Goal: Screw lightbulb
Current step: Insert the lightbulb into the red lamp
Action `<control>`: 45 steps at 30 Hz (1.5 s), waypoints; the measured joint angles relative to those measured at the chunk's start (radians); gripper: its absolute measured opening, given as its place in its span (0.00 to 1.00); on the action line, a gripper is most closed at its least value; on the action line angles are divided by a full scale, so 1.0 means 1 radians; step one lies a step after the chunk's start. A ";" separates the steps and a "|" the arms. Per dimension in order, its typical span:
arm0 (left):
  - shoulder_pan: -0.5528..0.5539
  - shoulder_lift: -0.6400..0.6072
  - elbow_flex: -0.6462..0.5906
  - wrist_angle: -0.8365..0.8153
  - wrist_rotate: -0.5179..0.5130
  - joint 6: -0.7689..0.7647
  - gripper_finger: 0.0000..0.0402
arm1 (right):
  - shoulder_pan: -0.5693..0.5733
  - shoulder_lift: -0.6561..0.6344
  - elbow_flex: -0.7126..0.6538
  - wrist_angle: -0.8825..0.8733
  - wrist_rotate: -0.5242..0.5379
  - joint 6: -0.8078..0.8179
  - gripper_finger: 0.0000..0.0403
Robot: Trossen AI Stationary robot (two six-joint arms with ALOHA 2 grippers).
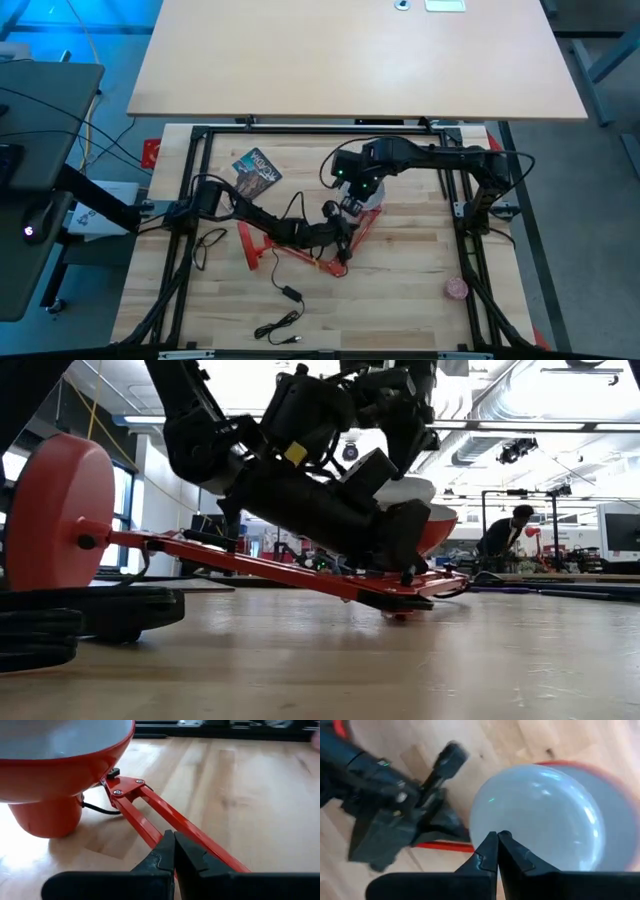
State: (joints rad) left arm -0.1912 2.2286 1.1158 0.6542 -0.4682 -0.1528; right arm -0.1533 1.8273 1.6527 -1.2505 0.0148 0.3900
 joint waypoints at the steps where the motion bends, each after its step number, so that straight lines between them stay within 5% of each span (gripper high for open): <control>1: -0.003 -0.008 -0.001 -0.011 0.012 0.000 0.00 | 0.000 -0.008 0.019 -0.018 0.024 0.005 0.00; 8: -0.016 -0.111 -0.003 -0.179 0.157 -0.003 0.00 | -0.065 -0.077 0.161 -0.113 0.245 0.099 0.00; 18: -0.011 -0.311 -0.068 -0.405 0.174 0.068 0.00 | -0.099 -0.180 0.275 -0.252 0.269 0.041 0.01; 23: 0.012 -0.393 -0.121 -0.425 0.169 0.102 0.00 | -0.121 -0.224 0.253 -0.318 0.181 -0.027 0.14; 26: 0.025 -0.440 -0.126 -0.499 0.168 0.103 0.00 | -0.132 -0.294 0.127 -0.323 0.051 -0.100 0.30; 30: 0.028 -0.508 -0.126 -0.639 0.169 0.074 0.00 | -0.134 -0.446 -0.217 -0.256 -0.085 -0.053 0.53; 37: 0.029 -0.626 -0.125 -0.791 0.172 -0.019 0.00 | -0.031 -0.808 -0.836 0.356 -0.345 0.356 0.70; 40: 0.043 -0.644 -0.125 -0.816 0.196 -0.159 0.01 | 0.057 -0.915 -1.046 0.663 -0.328 0.628 0.70; 45: 0.099 -0.613 -0.125 -0.804 0.333 -0.371 0.11 | 0.121 -1.015 -1.287 1.120 -0.099 0.862 0.70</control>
State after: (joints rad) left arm -0.0924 1.6161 0.9909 -0.1503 -0.1355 -0.5241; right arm -0.0327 0.8126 0.3659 -0.1309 -0.0838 1.2521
